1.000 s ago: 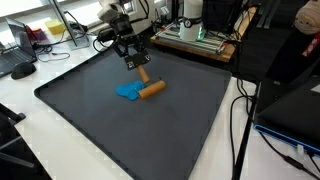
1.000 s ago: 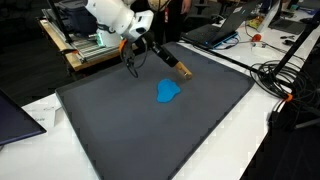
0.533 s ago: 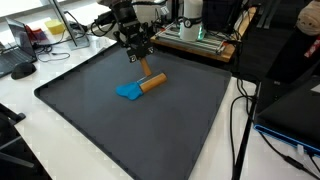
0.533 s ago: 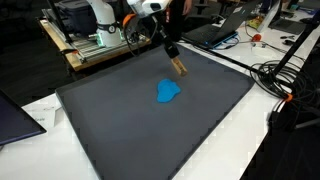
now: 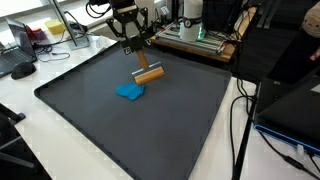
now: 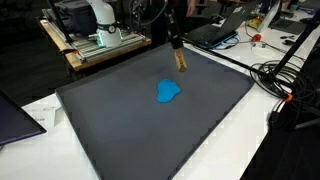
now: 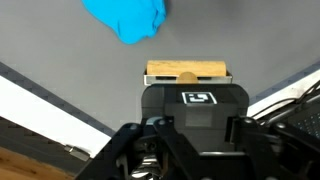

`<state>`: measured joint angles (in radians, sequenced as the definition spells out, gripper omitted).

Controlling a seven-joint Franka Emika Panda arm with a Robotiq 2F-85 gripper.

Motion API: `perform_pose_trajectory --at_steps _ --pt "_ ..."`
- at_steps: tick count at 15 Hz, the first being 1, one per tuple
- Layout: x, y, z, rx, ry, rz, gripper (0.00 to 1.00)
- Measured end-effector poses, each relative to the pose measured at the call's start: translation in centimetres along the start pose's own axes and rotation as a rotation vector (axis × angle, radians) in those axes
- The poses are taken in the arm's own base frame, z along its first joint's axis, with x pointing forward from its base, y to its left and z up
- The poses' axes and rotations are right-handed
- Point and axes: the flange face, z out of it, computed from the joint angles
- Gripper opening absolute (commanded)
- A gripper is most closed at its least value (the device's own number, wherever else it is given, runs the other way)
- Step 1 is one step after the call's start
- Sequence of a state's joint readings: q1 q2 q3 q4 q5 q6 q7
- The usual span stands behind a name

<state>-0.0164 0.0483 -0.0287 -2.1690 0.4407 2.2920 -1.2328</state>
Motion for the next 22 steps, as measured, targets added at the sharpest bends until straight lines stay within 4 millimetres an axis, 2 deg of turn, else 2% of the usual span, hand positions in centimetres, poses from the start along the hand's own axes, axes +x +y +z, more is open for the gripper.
perform_pose_trajectory --at_steps 4,7,12,17,18,22 --pt "4.0 0.4 -3.3 -0.013 0.003 0.217 0.23" --pt "5.7 1.3 -4.2 -0.04 -0.027 0.38 0.23" --pt "8.3 2.4 -2.5 -0.107 -0.154 0.618 0.23" --pt "12.6 1.4 -0.1 -0.239 -0.271 0.812 0.23" --pt "13.2 1.3 0.2 -0.28 -0.291 0.842 0.48" --pt "14.1 1.3 0.9 -0.364 -0.341 0.858 0.48"
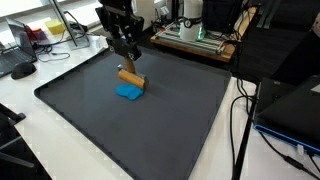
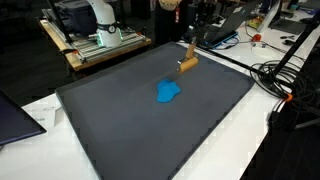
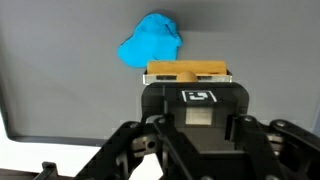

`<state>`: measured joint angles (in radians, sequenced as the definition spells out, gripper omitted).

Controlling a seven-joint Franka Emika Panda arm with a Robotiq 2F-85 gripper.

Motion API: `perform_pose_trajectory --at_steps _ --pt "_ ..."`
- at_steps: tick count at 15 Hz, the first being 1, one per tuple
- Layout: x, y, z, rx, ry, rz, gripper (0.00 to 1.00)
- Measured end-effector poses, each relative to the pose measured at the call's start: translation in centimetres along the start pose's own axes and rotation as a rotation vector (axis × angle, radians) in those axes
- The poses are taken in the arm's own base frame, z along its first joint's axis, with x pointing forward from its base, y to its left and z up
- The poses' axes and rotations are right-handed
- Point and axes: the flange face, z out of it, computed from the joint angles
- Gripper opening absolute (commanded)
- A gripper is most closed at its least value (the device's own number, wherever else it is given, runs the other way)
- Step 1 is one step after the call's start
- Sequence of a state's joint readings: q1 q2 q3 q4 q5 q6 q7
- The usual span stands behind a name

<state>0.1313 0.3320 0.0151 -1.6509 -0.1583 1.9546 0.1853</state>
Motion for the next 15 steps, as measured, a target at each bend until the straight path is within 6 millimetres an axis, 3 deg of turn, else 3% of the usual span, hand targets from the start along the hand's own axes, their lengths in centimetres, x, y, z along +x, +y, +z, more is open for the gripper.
perform_pose_trajectory --at_steps 2,3,15 --pt "0.1 0.2 0.0 -0.003 0.0 0.004 0.48" --pt "0.1 0.3 0.0 -0.004 0.001 0.005 0.23" --pt "0.6 0.2 2.3 -0.096 -0.014 0.111 0.23"
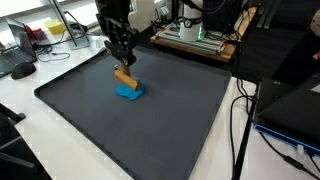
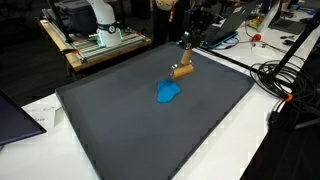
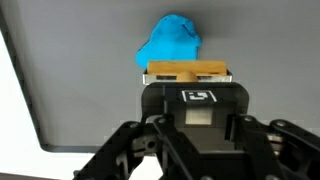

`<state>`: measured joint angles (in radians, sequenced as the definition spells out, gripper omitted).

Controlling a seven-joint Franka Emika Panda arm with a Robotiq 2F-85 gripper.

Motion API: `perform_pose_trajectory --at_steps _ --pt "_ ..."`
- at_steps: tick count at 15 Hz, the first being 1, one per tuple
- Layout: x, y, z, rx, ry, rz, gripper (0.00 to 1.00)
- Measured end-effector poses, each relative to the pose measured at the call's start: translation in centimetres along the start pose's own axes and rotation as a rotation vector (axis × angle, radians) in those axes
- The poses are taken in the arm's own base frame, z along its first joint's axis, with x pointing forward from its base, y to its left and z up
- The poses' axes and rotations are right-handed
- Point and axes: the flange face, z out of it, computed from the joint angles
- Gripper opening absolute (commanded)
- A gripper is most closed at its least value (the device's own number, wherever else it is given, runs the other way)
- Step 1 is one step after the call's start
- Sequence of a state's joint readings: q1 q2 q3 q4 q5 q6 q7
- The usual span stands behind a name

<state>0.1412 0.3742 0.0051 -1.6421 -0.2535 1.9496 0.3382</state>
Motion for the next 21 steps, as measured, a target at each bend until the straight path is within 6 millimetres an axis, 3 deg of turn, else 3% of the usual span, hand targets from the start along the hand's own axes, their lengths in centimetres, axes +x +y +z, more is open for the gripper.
perform_pose_trajectory --at_steps 6,13,21 --pt "1.3 -0.6 1.1 -0.075 -0.005 0.141 0.23" --pt "3.1 -3.0 3.1 -0.167 -0.051 0.374 0.23" --pt "3.6 -4.6 5.6 -0.261 -0.09 0.69 0.23"
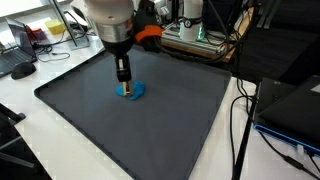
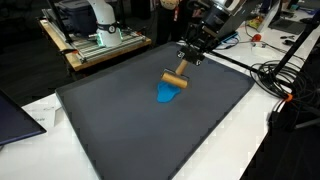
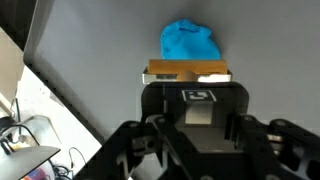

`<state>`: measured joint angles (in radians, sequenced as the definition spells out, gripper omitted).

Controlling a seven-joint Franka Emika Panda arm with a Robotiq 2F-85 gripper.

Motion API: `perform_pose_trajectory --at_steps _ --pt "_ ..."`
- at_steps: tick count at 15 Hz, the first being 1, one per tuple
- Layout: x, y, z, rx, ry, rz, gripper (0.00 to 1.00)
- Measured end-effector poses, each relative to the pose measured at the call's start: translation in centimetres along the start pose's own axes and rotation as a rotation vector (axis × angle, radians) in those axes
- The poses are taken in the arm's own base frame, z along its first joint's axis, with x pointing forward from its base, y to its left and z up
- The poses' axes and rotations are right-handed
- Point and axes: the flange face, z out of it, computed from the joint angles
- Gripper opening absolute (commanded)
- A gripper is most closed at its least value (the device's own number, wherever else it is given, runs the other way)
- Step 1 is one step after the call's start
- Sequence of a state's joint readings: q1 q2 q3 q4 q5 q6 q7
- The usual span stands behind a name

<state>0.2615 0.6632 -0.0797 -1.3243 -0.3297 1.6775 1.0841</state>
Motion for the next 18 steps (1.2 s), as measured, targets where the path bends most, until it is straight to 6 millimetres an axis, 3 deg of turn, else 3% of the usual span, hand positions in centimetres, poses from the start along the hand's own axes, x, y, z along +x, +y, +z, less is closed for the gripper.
perform_pose_trajectory --at_steps 7,13,14,17,18 --pt "-1.3 -2.1 -0.5 0.0 0.018 0.169 0.23" --pt "-1.8 -2.1 0.0 -0.07 0.059 0.382 0.23" --pt "-1.8 -2.1 0.0 -0.08 0.072 0.41 0.48" --pt "-2.2 -2.0 -0.2 -0.101 0.093 0.458 0.48" --pt "-2.2 -2.0 -0.3 -0.101 0.094 0.461 0.23"
